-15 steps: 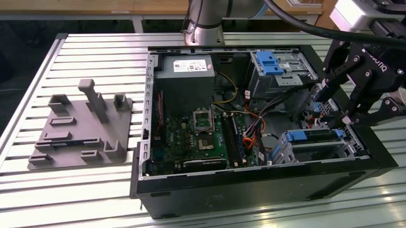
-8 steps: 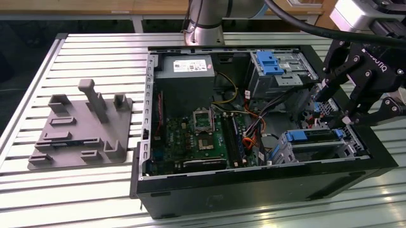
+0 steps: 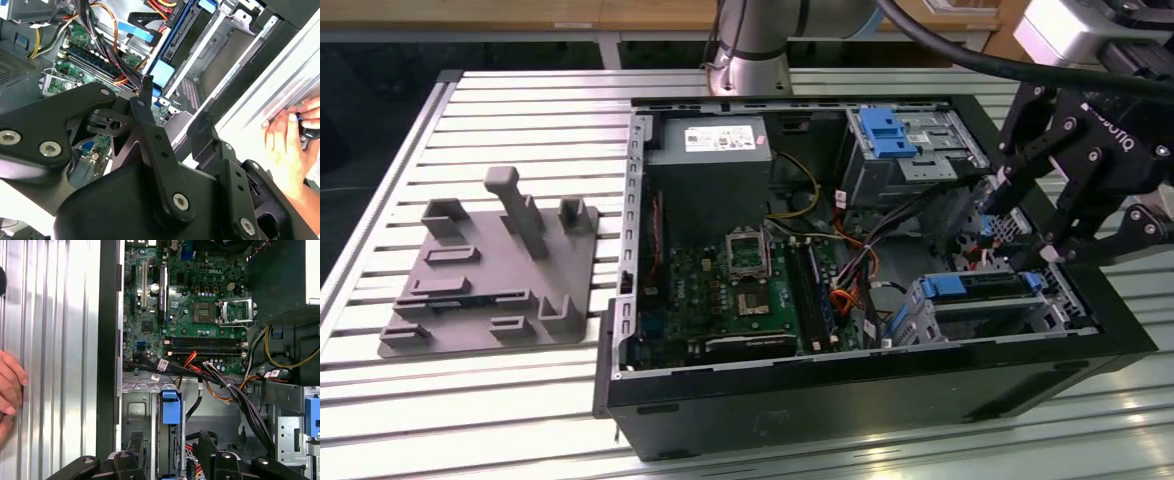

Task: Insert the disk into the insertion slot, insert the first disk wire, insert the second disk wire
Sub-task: 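Insert the first disk wire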

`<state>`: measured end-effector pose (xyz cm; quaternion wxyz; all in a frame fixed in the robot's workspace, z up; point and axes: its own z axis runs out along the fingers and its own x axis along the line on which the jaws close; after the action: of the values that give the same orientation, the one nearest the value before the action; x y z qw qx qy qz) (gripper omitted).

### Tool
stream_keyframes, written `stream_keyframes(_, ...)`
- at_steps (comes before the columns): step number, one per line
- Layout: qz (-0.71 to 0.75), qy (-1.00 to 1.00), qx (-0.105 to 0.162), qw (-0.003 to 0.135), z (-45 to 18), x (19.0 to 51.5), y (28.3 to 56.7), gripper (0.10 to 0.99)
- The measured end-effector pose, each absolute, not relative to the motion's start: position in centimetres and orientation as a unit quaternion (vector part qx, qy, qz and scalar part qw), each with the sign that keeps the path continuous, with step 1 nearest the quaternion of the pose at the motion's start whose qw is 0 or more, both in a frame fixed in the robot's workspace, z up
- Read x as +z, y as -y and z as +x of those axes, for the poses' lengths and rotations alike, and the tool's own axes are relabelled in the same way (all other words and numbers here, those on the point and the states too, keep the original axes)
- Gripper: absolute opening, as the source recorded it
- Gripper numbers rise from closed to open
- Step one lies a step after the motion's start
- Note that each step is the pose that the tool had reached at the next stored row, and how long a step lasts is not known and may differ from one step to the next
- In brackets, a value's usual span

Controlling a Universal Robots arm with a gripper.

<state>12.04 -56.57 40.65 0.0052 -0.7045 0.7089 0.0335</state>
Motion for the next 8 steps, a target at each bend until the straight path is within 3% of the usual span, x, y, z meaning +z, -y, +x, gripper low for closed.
stream_keyframes(8,-0.704,-0.709,0.025,-0.003,13.02,40.57,55.58,0.557)
